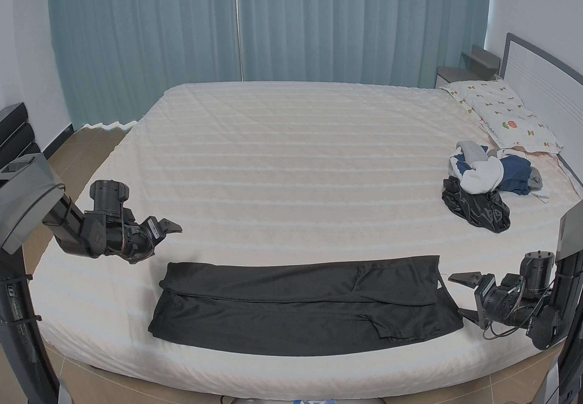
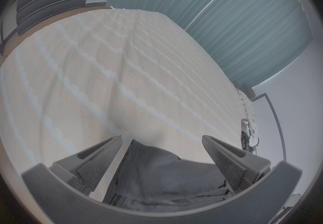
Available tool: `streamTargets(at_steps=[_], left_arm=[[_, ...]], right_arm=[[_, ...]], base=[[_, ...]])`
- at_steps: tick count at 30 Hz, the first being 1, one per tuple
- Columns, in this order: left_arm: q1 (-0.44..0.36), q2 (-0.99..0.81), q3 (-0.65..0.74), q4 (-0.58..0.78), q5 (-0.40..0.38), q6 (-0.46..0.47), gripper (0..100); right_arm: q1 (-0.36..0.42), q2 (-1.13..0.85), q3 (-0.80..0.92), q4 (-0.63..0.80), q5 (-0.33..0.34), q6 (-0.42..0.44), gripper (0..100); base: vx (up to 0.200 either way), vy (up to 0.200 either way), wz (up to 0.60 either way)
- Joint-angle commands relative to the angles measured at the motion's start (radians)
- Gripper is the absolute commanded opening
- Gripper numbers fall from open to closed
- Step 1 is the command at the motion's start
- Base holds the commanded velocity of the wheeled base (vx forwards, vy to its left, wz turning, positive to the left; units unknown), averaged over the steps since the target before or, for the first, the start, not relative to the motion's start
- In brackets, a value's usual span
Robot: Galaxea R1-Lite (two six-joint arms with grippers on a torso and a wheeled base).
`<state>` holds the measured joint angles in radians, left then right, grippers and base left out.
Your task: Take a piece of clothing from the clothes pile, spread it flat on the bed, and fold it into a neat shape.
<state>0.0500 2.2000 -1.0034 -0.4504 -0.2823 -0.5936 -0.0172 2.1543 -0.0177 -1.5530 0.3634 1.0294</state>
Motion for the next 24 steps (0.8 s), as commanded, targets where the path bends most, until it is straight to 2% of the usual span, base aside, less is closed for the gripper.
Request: streamTargets(at_steps=[1, 4, 23, 24], left_arm=[[-0.036, 0.127, -0.066, 0.009, 0.031, 0.031, 100], [-0.036, 0.136, -0.058, 0.01, 0.034, 0.071, 100], [-0.052, 0.178, -0.06, 0.009, 0.038, 0.087, 100], [-0.052, 0.182, -0.061, 0.009, 0.052, 0.1, 0]], right_arm=[[-0.098, 0.029, -0.002, -0.012, 0.08, -0.008, 100], [-0.102, 0.061, -0.022, -0.012, 0.075, -0.009, 100], [-0.095, 0.102, -0.044, -0.012, 0.046, -0.012, 100], [-0.095, 0.102, -0.042, -0.012, 0.046, -0.012, 100]], base=[[0.0, 0.0, 0.0], [0.0, 0.0, 0.0], [0.0, 0.0, 0.0], [0.0, 0.0, 0.0]])
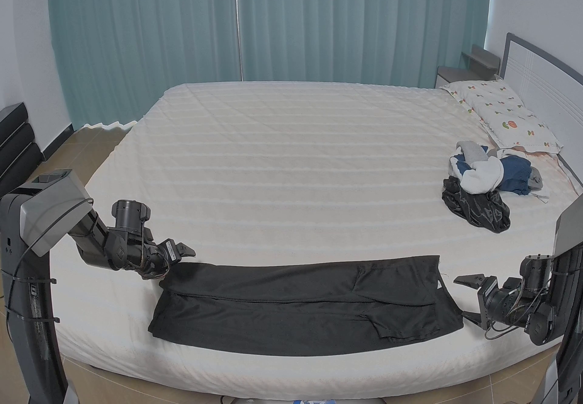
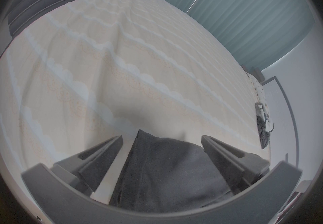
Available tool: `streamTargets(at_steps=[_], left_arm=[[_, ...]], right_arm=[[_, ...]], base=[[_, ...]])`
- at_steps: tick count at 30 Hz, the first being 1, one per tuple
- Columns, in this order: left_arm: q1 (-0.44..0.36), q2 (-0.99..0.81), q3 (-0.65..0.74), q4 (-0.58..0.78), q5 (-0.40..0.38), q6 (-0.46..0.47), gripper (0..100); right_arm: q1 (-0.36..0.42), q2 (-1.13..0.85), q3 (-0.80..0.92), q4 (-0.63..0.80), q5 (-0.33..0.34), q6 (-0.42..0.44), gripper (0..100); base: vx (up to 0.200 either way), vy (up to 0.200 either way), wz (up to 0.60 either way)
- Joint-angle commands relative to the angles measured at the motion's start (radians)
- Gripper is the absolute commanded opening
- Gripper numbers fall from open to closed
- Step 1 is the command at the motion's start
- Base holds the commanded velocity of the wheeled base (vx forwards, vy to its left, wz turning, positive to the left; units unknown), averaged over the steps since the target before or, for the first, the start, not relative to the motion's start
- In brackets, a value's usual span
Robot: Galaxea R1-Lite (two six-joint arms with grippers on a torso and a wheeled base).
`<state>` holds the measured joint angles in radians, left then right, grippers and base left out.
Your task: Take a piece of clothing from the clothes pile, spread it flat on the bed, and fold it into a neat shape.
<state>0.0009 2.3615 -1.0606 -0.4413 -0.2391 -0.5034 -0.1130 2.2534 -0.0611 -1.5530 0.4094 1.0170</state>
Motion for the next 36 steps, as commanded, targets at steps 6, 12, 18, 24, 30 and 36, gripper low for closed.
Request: streamTargets(at_steps=[6, 12, 18, 24, 30, 36], left_arm=[[-0.002, 0.038, -0.013, -0.002, 0.086, 0.013, 0], [0.001, 0.036, -0.009, -0.008, 0.13, -0.006, 0], [0.001, 0.047, -0.01, -0.126, 0.153, -0.11, 0], [0.002, 0.044, 0.002, -0.136, 0.15, -0.118, 100], [0.005, 0.042, 0.002, -0.137, 0.15, -0.118, 100], [0.022, 0.002, 0.054, -0.152, 0.047, -0.093, 100]], right_arm=[[0.001, 0.005, 0.001, -0.012, 0.0, 0.0, 100], [0.003, 0.006, 0.006, -0.012, 0.0, -0.014, 100], [0.004, 0.015, 0.007, -0.012, -0.004, -0.034, 100], [0.004, 0.015, 0.007, -0.012, -0.004, -0.034, 100], [0.004, 0.015, 0.009, -0.012, -0.004, -0.034, 100], [0.006, 0.015, 0.009, -0.012, -0.004, -0.034, 100]], base=[[0.0, 0.0, 0.0], [0.0, 0.0, 0.0], [0.0, 0.0, 0.0], [0.0, 0.0, 0.0], [0.0, 0.0, 0.0], [0.0, 0.0, 0.0]])
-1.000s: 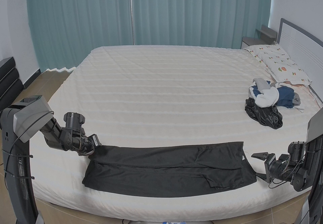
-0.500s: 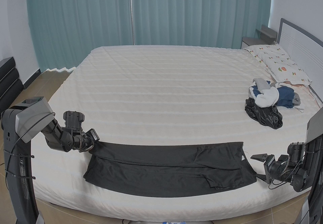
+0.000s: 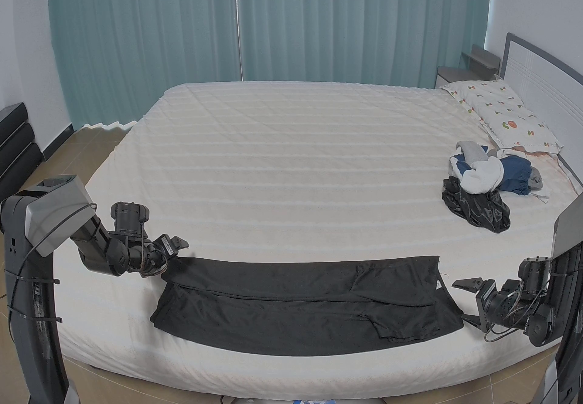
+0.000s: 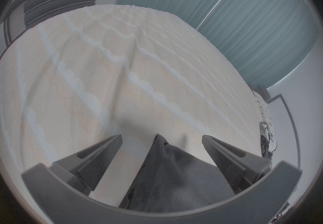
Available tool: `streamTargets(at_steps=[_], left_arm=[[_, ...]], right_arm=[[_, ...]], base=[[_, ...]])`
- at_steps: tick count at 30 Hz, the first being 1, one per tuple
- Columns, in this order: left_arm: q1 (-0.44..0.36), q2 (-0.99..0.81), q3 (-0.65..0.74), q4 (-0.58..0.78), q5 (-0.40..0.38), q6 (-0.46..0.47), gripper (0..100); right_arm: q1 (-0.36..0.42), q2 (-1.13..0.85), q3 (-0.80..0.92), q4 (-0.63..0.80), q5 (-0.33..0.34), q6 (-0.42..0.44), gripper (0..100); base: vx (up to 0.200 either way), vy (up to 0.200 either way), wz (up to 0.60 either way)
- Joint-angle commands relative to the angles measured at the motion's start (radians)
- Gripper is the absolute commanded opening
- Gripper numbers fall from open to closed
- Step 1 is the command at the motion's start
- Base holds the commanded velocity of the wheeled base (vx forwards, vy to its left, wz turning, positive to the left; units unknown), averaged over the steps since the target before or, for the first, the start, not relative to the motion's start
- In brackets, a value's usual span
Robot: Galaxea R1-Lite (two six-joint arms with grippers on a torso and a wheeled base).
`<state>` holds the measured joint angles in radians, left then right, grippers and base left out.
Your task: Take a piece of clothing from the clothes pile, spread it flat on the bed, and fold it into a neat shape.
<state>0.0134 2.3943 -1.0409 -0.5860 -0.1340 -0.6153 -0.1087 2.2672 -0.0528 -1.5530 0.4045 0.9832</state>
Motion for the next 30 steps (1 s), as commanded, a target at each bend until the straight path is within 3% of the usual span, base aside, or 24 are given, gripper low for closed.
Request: streamTargets(at_steps=[1, 5, 12, 16, 22, 30], left_arm=[[0.01, -0.038, 0.053, -0.011, -0.104, 0.048, 100], [0.007, -0.041, 0.09, -0.035, -0.168, 0.151, 100], [0.0, 0.003, 0.094, -0.045, -0.17, 0.302, 100], [0.0, 0.003, 0.114, -0.048, -0.174, 0.327, 100], [0.002, -0.003, 0.162, -0.054, -0.246, 0.407, 100], [-0.007, 0.002, 0.163, -0.055, -0.248, 0.417, 100]], right_arm=[[0.001, 0.002, 0.001, -0.012, 0.001, 0.0, 100], [0.001, 0.002, 0.001, -0.012, 0.001, 0.0, 100], [0.001, 0.002, 0.001, -0.012, 0.001, 0.0, 100], [0.001, 0.002, 0.001, -0.012, 0.001, 0.0, 100], [0.001, 0.002, 0.002, -0.012, 0.001, -0.001, 100], [0.001, 0.003, 0.002, -0.012, 0.001, -0.001, 100]], base=[[0.0, 0.0, 0.0], [0.0, 0.0, 0.0], [0.0, 0.0, 0.0], [0.0, 0.0, 0.0], [0.0, 0.0, 0.0], [0.0, 0.0, 0.0]])
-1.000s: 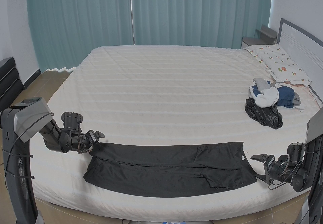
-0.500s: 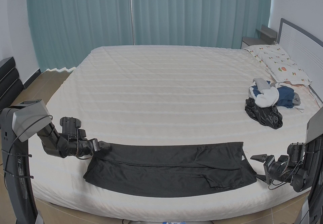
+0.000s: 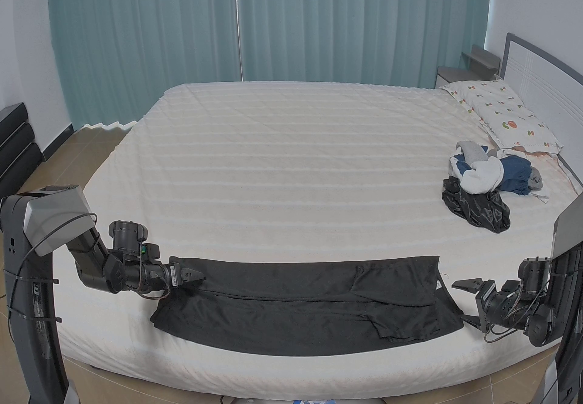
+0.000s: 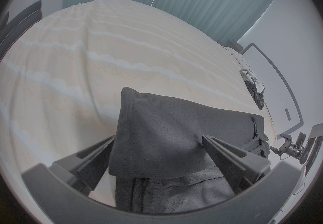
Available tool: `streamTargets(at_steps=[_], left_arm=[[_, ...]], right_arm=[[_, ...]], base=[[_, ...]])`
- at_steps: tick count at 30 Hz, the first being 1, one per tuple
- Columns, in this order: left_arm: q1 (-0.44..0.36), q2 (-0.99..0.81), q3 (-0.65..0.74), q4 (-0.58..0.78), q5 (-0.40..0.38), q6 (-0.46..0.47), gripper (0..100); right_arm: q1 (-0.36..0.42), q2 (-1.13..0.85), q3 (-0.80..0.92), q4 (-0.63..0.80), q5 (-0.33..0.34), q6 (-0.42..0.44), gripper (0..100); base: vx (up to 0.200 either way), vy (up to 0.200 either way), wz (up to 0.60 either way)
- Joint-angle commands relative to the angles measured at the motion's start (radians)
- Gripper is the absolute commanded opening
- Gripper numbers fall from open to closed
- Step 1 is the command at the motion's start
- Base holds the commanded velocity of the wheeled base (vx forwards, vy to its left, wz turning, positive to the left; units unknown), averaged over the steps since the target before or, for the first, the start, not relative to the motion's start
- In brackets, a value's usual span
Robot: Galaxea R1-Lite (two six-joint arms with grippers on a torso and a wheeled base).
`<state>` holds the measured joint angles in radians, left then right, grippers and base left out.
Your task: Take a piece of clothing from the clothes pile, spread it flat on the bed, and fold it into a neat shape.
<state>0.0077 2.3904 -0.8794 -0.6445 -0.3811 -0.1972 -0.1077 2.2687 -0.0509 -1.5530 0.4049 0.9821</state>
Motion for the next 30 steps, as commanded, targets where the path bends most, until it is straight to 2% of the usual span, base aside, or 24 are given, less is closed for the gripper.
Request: streamTargets(at_steps=[1, 2, 3, 15, 30], left_arm=[[-0.002, 0.006, 0.002, 0.003, -0.001, -0.001, 100], [-0.002, 0.004, 0.002, 0.003, -0.001, -0.001, 100], [-0.002, 0.003, 0.003, 0.003, -0.001, -0.001, 0], [0.015, -0.056, 0.097, -0.104, -0.004, -0.013, 0], [0.025, -0.076, 0.126, -0.109, -0.004, -0.013, 0]], right_arm=[[0.0, 0.002, 0.0, -0.012, 0.0, 0.0, 100], [0.0, 0.002, 0.0, -0.012, 0.0, 0.0, 100], [0.0, 0.002, 0.0, -0.012, 0.0, 0.0, 100], [0.0, 0.0, 0.0, -0.012, 0.0, 0.0, 100], [0.0, 0.0, 0.002, -0.012, 0.0, 0.0, 100]], base=[[0.0, 0.0, 0.0], [0.0, 0.0, 0.0], [0.0, 0.0, 0.0], [0.0, 0.0, 0.0], [0.0, 0.0, 0.0]])
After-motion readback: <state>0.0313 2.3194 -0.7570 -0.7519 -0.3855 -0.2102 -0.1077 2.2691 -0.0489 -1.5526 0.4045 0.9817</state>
